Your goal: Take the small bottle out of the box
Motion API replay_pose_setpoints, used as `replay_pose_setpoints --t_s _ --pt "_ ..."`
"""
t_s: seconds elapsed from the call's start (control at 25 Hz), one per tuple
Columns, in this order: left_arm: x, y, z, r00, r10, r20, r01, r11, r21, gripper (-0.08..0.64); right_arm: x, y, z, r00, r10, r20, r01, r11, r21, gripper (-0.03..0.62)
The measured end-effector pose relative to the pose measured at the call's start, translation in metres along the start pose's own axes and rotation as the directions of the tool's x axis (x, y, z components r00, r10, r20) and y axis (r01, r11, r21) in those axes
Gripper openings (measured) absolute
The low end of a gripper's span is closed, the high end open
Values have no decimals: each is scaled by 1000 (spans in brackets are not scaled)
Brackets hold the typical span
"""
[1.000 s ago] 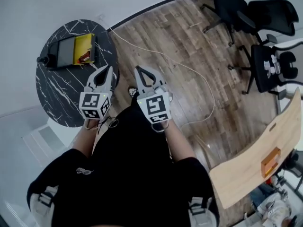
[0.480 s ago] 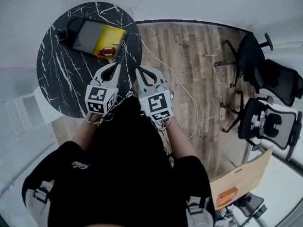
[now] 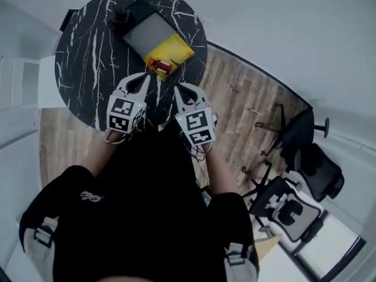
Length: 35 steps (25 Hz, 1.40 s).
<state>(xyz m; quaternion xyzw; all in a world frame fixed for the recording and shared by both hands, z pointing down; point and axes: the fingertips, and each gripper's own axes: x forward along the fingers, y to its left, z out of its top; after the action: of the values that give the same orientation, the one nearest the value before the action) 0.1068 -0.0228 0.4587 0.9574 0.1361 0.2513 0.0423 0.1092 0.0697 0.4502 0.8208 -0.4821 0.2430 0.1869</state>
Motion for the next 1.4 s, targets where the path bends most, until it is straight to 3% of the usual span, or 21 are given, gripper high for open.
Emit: replay_pose_setpoints --t_s 0.24,0.48,0.76,1.04,1.24,1.32,1.4 --pt "7 39 -21 991 126 -41 -130 986 -106 -2 46 0 -8 983 151 -106 -160 983 -85 -5" --pt "22 52 -37 964 245 -101 -261 947 -188 -2 84 -12 -20 932 300 -204 -333 931 -148 -4" --pt "30 54 -57 912 371 -174 -408 860 -306 -2 117 -19 -31 846 437 -305 -509 832 -222 -3" --pt "42 52 -68 861 458 -221 -509 769 -388 -2 142 -22 -49 771 510 -383 -615 753 -236 -3" --pt "43 46 -82 833 492 -253 -552 714 -431 -2 153 -25 -56 744 525 -413 -639 740 -211 6" --pt "42 43 -87 823 504 -263 -567 691 -449 -2 157 -25 -62 731 525 -436 -645 740 -189 92" --pt "39 42 -91 812 518 -269 -581 669 -464 -2 161 -25 -67 718 522 -461 -650 739 -175 101"
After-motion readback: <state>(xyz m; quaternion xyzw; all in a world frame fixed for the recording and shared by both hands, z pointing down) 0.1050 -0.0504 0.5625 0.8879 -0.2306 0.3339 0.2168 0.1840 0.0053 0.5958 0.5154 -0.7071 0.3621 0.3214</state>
